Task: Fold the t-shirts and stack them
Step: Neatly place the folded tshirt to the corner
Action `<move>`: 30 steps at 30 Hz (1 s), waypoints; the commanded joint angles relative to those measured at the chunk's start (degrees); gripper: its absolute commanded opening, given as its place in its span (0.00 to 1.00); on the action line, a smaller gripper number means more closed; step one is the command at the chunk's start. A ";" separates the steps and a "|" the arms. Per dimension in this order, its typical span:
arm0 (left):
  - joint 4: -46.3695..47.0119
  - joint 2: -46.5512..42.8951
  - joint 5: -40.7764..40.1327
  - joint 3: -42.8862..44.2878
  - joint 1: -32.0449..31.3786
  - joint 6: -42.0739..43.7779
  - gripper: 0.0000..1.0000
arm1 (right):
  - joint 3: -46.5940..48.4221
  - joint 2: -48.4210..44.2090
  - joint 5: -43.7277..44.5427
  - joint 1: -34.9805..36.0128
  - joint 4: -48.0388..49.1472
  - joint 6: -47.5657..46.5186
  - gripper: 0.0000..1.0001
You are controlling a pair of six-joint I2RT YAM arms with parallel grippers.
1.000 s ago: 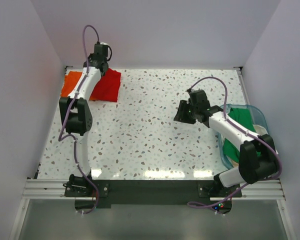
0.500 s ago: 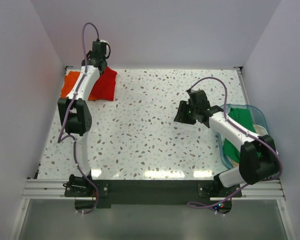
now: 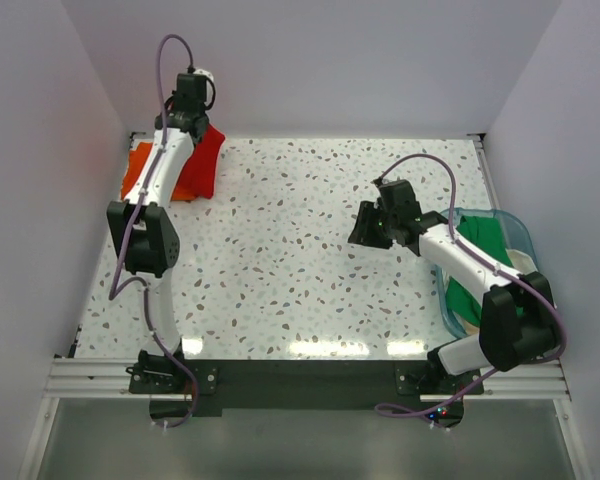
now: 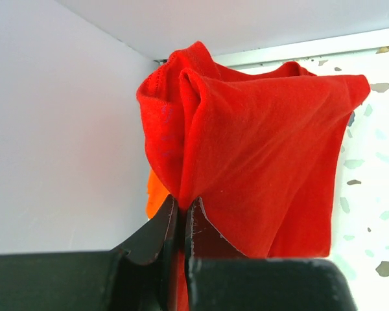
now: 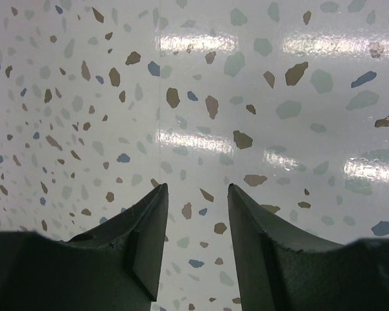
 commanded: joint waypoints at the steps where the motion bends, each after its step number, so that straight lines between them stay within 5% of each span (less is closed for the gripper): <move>1: 2.84 -5.33 -1.24 1.98 1.36 2.17 0.00 | 2.18 -1.33 -0.45 0.28 0.20 -0.78 0.45; 19: 4.25 1.86 6.93 4.96 10.04 -0.02 0.03 | 2.35 1.57 -0.71 0.72 -0.15 -1.57 0.45; 24: 4.16 7.66 6.16 9.53 13.40 -6.33 0.27 | 1.30 1.22 -1.15 1.07 0.46 -2.18 0.46; 27: 6.43 6.27 4.66 7.61 13.31 -9.60 0.58 | 0.94 0.78 -1.50 1.07 0.90 -2.27 0.47; 30: 12.82 0.66 6.32 1.12 13.22 -12.41 0.77 | 0.95 -0.10 -1.06 1.07 0.90 -2.45 0.48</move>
